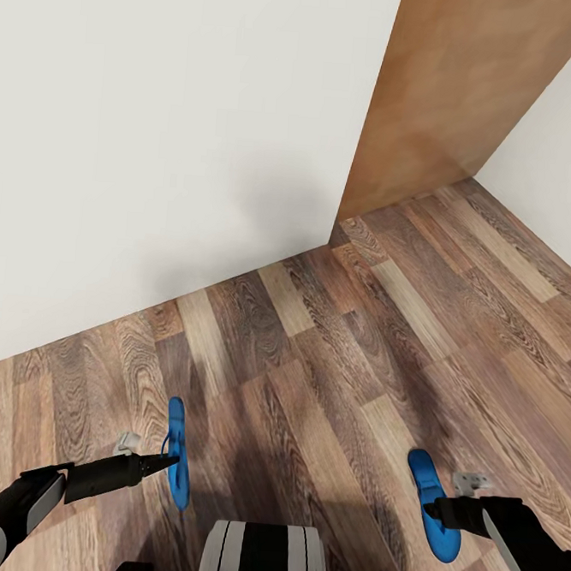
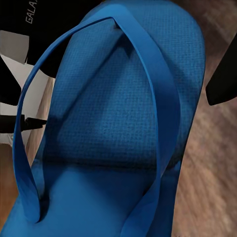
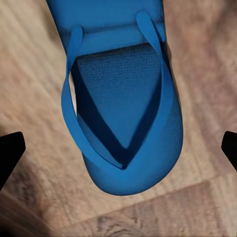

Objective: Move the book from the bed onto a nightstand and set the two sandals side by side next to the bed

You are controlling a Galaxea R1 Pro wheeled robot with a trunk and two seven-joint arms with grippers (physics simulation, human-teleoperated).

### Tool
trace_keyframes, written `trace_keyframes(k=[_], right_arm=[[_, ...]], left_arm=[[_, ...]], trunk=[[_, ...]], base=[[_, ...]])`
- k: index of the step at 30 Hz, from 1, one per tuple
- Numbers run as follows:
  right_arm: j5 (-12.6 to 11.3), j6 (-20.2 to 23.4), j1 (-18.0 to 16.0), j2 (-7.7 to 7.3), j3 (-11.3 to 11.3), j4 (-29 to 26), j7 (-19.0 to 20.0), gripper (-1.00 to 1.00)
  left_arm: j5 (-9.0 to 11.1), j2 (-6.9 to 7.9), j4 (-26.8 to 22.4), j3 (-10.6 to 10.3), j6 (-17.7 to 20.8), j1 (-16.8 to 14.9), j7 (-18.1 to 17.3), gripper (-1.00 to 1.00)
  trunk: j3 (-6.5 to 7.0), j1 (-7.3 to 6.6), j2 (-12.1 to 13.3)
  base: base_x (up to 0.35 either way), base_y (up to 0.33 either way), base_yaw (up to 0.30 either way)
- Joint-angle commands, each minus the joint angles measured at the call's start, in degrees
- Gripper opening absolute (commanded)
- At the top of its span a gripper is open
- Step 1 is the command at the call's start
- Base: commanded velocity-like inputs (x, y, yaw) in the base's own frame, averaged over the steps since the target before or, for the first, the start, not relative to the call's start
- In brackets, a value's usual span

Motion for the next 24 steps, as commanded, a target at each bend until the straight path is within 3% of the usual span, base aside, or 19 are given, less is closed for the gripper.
trace_keyframes(k=[1,15,24], right_arm=[[-0.35,0.29,-0.01,-0.03,0.17,-0.12,-0.09,1.0],[-0.25,0.07,-0.09,0.03,0.11,-2.15,-0.41,1.0],[-0.28,-6.4,-0.1,0.08,0.15,-4.37,-0.22,1.0]], left_arm=[[0.26,0.0,0.0,-0.07,0.6,-0.01,-0.15,-1.0],[0.3,-0.02,0.01,-0.02,0.59,-0.01,0.06,-1.0],[0.31,-0.02,0.03,-0.05,0.59,-0.01,0.07,-1.0]], trunk=[[-0.03,-0.01,-0.01],[-0.03,-0.01,-0.01],[-0.03,-0.01,-0.01]], base=[[0.0,0.0,0.0],[0.0,0.0,0.0],[0.0,0.0,0.0]])
